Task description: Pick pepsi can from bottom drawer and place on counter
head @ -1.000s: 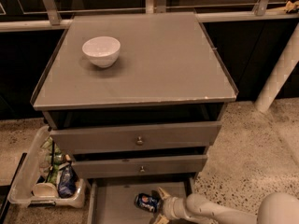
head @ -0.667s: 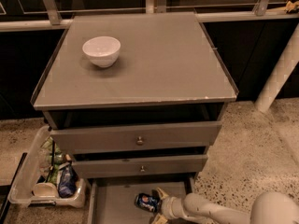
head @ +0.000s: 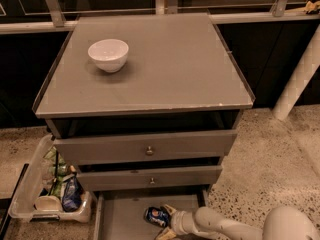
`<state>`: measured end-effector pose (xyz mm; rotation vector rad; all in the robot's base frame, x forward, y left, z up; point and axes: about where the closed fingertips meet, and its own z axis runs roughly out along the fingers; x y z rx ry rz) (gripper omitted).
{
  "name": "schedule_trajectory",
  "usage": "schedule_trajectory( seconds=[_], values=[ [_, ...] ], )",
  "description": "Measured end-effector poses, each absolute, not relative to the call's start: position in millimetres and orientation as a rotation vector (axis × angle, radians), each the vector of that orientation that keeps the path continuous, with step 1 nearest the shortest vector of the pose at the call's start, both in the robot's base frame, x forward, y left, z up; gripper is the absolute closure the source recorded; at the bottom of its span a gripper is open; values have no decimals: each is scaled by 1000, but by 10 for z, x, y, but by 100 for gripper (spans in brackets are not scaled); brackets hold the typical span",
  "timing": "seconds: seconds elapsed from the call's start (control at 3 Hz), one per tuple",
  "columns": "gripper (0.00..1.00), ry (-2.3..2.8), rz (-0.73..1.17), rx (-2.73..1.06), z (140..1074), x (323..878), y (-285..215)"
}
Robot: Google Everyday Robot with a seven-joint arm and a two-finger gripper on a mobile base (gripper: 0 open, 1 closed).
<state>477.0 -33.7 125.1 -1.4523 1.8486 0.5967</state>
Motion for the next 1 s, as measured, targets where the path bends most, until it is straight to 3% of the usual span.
schedule_trajectory(
  seconds=[1.0],
  values=[
    [90,1851,593,-1488,1347,4721,-357]
  ],
)
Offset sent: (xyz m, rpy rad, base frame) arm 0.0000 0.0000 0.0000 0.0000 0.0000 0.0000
